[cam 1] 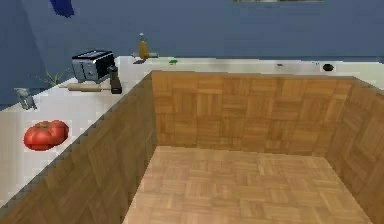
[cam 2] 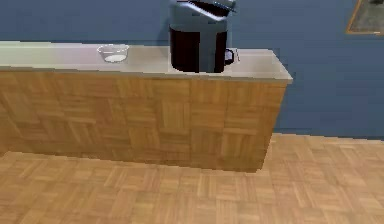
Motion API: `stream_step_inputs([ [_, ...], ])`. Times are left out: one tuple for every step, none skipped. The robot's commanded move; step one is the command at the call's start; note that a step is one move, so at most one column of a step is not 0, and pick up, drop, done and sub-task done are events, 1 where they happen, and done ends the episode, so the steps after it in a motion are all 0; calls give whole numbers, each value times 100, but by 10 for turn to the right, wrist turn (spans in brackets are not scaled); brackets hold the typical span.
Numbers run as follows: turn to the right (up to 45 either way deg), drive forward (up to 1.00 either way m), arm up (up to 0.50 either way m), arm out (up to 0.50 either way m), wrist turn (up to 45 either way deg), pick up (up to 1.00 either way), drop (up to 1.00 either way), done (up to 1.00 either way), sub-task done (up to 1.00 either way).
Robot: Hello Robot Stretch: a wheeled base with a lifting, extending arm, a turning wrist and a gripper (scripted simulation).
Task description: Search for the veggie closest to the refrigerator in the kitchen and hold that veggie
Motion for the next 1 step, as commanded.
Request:
stream_step_inputs([
  [120,0,0,0,0,0,0,0,0],
])
